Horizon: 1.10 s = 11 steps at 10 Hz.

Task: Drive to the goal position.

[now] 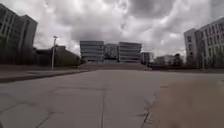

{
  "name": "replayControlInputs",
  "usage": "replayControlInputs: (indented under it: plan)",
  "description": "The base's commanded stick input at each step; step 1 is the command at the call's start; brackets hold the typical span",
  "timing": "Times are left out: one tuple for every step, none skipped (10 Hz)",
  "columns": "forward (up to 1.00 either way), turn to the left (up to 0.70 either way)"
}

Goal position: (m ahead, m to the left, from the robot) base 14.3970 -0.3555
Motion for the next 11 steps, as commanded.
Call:
replayControlInputs:
  plan:
    - [1.00, 0.00]
    - [1.00, 0.00]
    - [1.00, 0.00]
    - [1.00, 0.00]
    - [1.00, 0.00]
    - [1.00, 0.00]
    - [1.00, 0.00]
    - [1.00, 0.00]
    - [1.00, 0.00]
    - [1.00, 0.00]
    - [1.00, 0.00]
